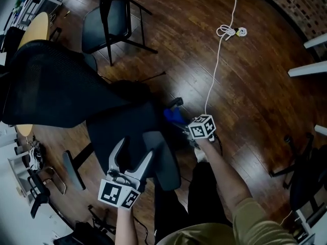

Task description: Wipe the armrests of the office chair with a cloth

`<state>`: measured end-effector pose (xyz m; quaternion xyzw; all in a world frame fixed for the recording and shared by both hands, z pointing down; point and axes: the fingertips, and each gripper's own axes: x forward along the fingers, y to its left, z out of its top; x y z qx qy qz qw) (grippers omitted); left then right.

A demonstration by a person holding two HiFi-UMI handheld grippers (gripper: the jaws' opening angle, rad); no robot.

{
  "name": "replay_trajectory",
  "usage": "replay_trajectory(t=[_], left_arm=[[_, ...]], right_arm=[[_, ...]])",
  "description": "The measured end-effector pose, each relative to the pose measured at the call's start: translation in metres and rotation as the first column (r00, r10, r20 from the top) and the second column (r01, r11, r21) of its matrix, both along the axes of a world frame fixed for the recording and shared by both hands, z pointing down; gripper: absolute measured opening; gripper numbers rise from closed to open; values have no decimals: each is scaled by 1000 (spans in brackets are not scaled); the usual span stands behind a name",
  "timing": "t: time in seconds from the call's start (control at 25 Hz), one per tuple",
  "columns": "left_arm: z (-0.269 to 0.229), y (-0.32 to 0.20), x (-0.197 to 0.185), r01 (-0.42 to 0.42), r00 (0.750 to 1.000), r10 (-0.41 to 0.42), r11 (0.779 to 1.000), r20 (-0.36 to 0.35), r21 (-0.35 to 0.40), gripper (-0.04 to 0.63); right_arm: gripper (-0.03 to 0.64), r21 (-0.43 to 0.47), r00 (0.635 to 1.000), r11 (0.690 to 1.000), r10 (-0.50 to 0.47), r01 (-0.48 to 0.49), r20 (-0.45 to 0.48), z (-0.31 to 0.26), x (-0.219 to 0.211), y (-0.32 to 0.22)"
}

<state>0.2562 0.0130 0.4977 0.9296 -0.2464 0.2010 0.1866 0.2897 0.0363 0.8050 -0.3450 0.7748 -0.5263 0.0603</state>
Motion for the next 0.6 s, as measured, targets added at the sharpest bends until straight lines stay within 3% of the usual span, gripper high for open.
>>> replay_trajectory(t=[0.08, 0.16, 0.32, 0.44, 0.6], left_arm=[[-6, 2, 1, -10, 1000, 10, 1000, -6, 1, 344], [-12, 3, 4, -23, 1000, 23, 1000, -13, 6, 344], [-20, 3, 5, -26, 999, 26, 1000, -23, 11, 344], [-19, 4, 5, -16, 1000, 17, 1000, -20, 6, 344], [-13, 8, 4, -19, 1000, 19, 1000, -5, -1, 344]], right_arm=[[17, 161, 994, 983, -97, 87, 54, -54, -2, 31], [17, 302, 978, 939, -194, 165, 71, -108, -4, 65], [17, 427, 950, 860, -312, 280, 6, -165, -28, 98], [17, 457, 956, 854, -293, 248, 27, -177, -40, 88], [17, 348, 964, 900, -255, 264, -71, -130, -36, 76]])
